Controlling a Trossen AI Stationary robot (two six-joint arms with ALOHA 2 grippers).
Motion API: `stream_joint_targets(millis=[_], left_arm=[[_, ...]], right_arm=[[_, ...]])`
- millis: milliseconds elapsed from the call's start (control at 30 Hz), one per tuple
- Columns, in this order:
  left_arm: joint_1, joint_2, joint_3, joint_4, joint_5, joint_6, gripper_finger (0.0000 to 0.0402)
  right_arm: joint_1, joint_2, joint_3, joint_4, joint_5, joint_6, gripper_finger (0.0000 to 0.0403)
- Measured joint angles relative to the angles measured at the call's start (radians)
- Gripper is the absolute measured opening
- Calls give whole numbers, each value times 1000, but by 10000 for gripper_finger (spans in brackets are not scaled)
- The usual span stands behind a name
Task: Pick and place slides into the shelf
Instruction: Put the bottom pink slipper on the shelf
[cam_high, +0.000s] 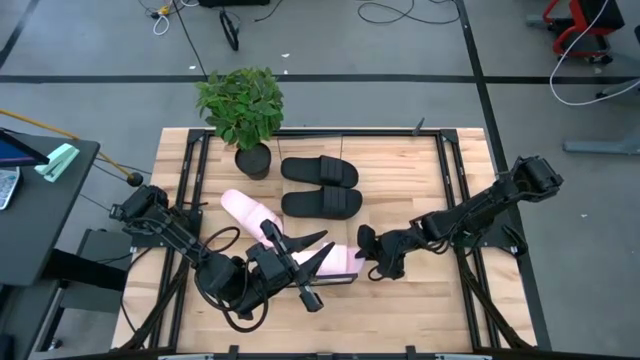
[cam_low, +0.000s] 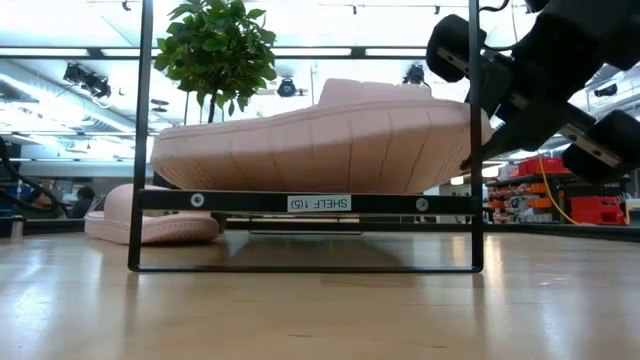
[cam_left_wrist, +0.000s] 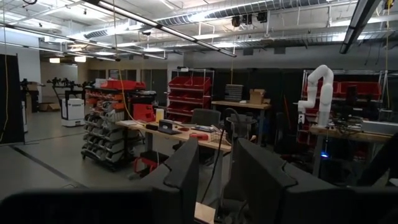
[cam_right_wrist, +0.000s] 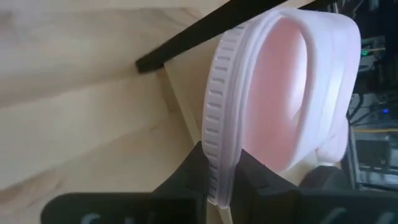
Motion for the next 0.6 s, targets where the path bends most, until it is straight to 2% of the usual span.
stream_joint_targets(millis=[233, 600], left_arm=[[0, 0, 0, 0, 0, 0, 113], [0, 0, 0, 0, -1, 0, 116]], right_arm=[[3, -7, -1, -37, 50, -62, 34], [3, -8, 0, -83, 52, -58, 36]])
